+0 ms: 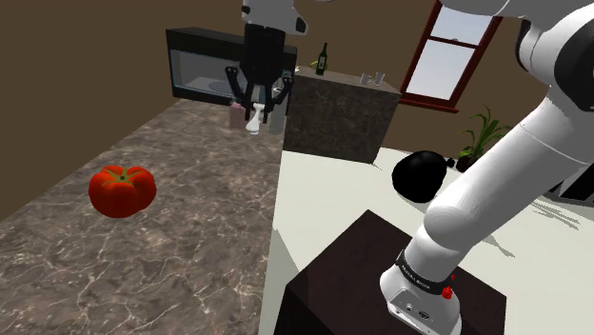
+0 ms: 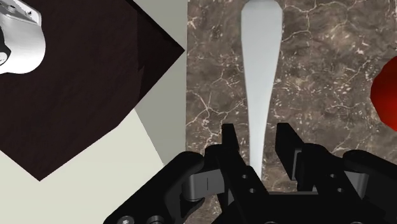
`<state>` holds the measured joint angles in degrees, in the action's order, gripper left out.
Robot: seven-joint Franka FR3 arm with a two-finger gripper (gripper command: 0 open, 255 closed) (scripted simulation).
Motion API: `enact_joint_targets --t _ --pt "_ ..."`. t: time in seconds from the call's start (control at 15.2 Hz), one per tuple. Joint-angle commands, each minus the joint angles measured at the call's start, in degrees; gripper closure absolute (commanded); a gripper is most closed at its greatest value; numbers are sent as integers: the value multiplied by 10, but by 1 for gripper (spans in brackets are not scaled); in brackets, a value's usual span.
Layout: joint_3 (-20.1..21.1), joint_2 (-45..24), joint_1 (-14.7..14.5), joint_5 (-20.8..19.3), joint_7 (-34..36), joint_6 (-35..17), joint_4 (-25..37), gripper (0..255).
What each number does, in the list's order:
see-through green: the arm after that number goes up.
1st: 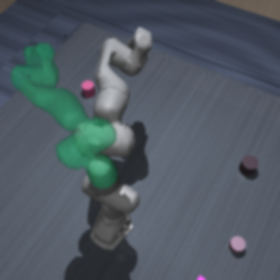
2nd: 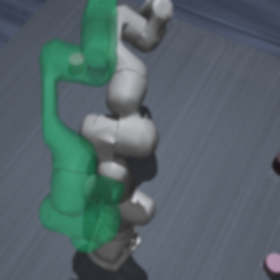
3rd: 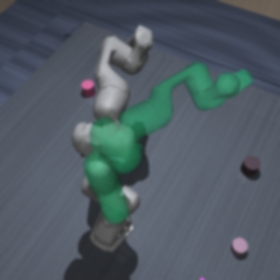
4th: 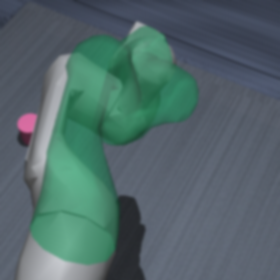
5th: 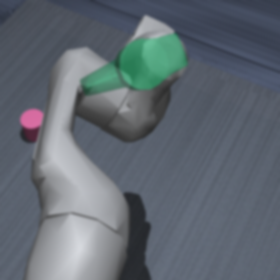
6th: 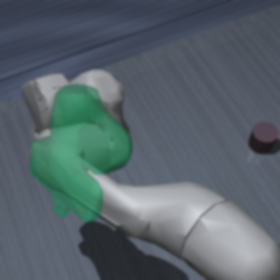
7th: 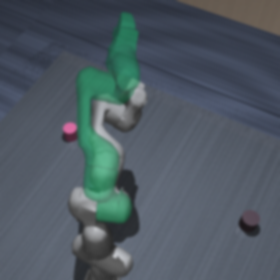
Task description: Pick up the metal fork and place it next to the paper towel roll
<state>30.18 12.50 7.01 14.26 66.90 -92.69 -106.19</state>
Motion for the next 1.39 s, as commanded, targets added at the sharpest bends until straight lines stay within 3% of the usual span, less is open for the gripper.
enact_joint_targets --t 0.0,0.73,1.32 --pt "-14 -10 10 -8 -22 4 8 255" --pt "-68 -132 64 -73 -116 33 133 255" --pt "-99 -282 90 -129 -175 91 324 255"
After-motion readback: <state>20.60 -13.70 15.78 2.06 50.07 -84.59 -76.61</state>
